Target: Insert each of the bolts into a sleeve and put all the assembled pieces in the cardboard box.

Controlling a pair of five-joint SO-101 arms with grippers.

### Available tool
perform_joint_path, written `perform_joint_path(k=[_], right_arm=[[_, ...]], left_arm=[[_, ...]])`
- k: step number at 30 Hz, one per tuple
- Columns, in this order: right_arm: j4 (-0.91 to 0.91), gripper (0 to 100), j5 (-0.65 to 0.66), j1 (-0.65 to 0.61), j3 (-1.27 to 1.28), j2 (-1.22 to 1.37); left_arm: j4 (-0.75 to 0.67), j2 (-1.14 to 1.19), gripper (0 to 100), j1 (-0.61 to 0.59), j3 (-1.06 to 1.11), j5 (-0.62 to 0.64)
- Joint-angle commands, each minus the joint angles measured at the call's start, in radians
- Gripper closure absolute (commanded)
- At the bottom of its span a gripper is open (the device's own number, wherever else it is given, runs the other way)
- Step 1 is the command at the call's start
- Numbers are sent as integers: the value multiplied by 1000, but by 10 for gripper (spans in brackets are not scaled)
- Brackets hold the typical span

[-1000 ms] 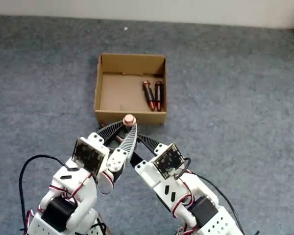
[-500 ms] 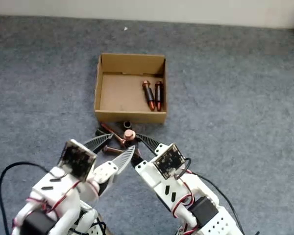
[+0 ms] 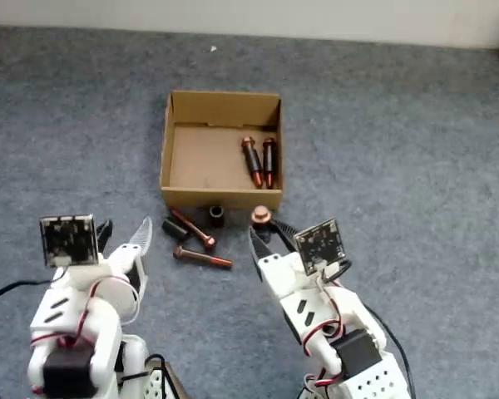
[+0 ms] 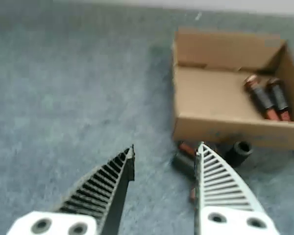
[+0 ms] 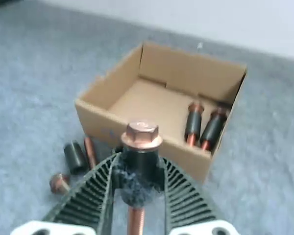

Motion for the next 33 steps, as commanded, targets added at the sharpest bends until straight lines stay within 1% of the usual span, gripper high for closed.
perform_joint_path(k=[1,4,8,14,16,18,20,22,25,27,28,33], right_arm=[[-70,993,-8,15,-157,110],[-185,993,-9,15,-245,311],[-386,993,-8,16,-367,644],[-759,993,-8,62,-526,1127],[-837,993,-8,79,-593,1268],[-869,992,-8,94,-670,1403],[-862,991,-8,110,-754,1524],[-828,967,-8,117,-832,1626],[-711,857,-12,122,-937,1712],[-634,792,-12,120,-984,1715],[-598,776,-11,119,-1001,1701],[-381,775,-9,73,-998,1511]], left_arm=[[-11,1,784,-70,125,9],[-64,1,784,-76,203,15],[-118,1,784,-76,283,15],[-123,1,784,-76,298,14],[-123,1,784,-76,297,15],[-123,1,784,-76,297,15],[-123,1,784,-76,297,15],[-123,1,784,-76,297,15],[-123,1,784,-76,297,15],[-123,1,784,-76,297,15],[-123,1,784,-76,297,15],[-123,1,784,-76,297,12]])
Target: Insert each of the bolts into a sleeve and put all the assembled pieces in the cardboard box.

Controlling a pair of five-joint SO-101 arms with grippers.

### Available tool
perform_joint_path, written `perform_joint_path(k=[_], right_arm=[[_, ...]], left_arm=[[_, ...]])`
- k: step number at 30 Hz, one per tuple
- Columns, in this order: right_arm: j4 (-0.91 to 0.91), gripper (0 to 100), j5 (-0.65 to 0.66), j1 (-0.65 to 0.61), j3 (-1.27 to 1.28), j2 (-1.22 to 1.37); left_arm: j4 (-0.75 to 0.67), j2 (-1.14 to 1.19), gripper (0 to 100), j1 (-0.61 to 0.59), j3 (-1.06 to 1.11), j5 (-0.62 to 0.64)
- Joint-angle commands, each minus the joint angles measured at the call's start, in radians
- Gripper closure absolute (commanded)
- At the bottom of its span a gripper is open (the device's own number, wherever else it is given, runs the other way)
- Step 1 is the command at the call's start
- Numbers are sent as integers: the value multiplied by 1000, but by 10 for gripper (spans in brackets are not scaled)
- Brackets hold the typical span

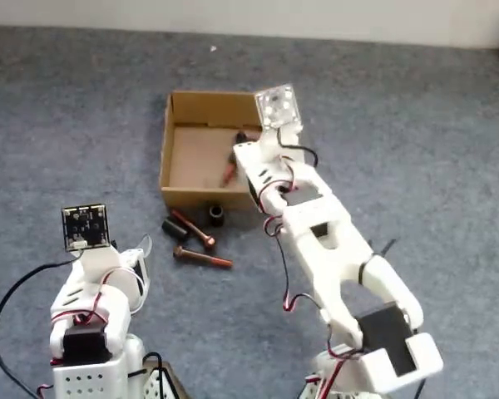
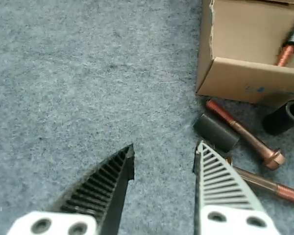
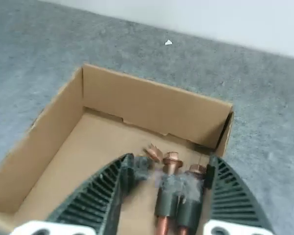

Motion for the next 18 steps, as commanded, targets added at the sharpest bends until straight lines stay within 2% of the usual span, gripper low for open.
perform_joint_path(k=[1,6,12,18], right_arm=[[179,775,-11,-48,-19,-194],[358,775,-12,-140,145,-383],[358,775,-14,-255,315,-387],[245,779,-87,-283,246,-219]], left_arm=[[-20,-4,784,-13,-8,3],[-20,-4,784,-13,-8,3],[-20,-4,784,-13,-8,3],[-20,-4,784,-13,-5,2]])
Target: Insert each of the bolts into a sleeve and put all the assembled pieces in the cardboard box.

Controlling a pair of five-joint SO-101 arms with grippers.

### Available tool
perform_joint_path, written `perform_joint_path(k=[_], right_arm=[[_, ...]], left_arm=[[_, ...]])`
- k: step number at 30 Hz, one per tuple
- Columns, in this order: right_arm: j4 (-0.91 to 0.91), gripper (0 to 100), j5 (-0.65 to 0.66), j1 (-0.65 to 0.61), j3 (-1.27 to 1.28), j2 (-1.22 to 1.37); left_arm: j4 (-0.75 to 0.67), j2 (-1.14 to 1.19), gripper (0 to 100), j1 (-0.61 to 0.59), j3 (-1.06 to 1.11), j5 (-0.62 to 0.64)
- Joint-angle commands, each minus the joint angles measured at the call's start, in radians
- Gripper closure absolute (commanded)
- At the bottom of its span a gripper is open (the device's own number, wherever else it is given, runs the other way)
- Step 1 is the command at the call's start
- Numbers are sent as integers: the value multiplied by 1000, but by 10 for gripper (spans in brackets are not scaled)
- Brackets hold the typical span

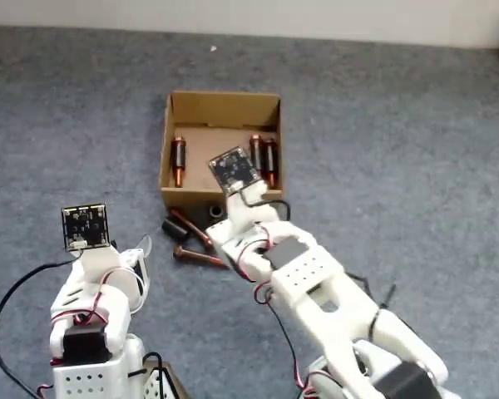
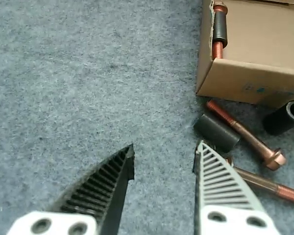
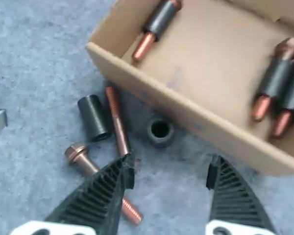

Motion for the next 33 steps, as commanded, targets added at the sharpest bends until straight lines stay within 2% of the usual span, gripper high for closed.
perform_joint_path(k=[1,7,15,19,23,25,27,30,33], right_arm=[[-74,793,-31,-16,-94,97],[-82,966,-28,-15,-251,260],[-73,985,-25,24,-275,272],[19,985,-25,73,-209,259],[114,981,-21,58,-208,259],[128,974,55,24,-220,259],[157,926,120,-16,-251,268],[211,826,114,-53,-308,269],[275,800,115,-62,-394,285]], left_arm=[[-20,-4,784,-13,-5,2],[-18,-4,784,-13,-4,2],[-18,-4,784,-13,-4,2],[-17,-4,784,-13,-4,2],[-20,-4,784,-10,-2,2],[-20,-4,784,-12,-1,2],[-18,-4,784,-13,-1,2],[-17,-4,784,-13,-1,2],[-17,-4,784,-13,-1,2]])
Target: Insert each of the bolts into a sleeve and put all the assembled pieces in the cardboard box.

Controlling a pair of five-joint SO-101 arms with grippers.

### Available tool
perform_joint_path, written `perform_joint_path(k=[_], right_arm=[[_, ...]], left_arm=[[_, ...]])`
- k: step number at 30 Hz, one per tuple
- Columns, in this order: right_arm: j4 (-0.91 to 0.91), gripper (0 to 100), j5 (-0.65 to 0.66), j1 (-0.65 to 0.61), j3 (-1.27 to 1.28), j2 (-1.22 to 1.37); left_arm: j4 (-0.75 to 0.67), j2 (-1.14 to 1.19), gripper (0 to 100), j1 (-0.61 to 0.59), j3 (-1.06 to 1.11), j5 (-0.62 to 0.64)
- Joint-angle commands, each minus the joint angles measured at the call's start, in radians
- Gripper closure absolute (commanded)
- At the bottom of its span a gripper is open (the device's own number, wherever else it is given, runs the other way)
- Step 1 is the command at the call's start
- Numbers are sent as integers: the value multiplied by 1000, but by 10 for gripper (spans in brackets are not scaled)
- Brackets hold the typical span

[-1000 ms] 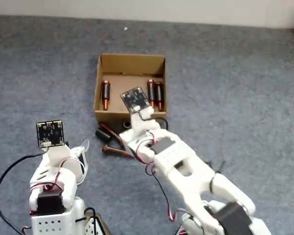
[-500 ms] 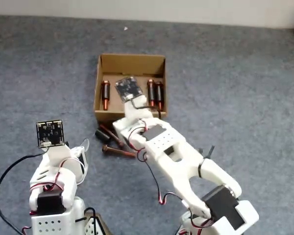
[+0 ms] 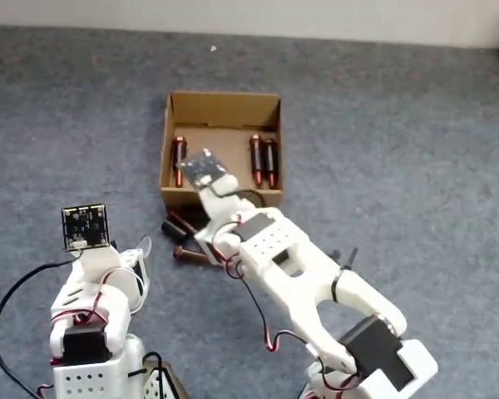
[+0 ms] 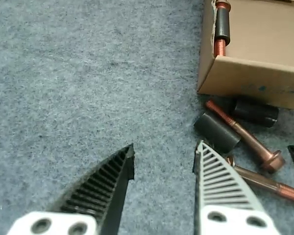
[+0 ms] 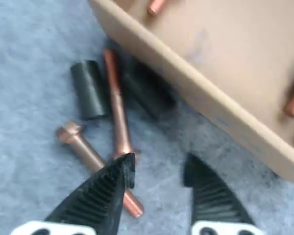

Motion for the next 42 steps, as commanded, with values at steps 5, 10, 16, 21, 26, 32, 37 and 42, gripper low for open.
perform_joint_path(k=[5,10,16,21,26,32,37,42], right_arm=[[186,800,54,-24,-318,165],[292,800,103,-41,-533,340],[305,800,160,-42,-688,466],[305,800,203,-39,-742,576],[305,806,226,-38,-771,647],[305,991,282,-38,-766,618],[387,993,279,-25,-763,515],[527,993,279,21,-760,397]], left_arm=[[-17,-4,784,-13,-4,3],[-17,-4,784,-13,-4,3],[-15,-4,784,-13,-4,3],[-15,-4,784,-13,-4,3],[-15,-4,784,-13,-4,2],[-15,-4,784,-13,-4,2],[-15,-4,784,-13,-4,2],[-14,-4,784,-13,-4,2]])
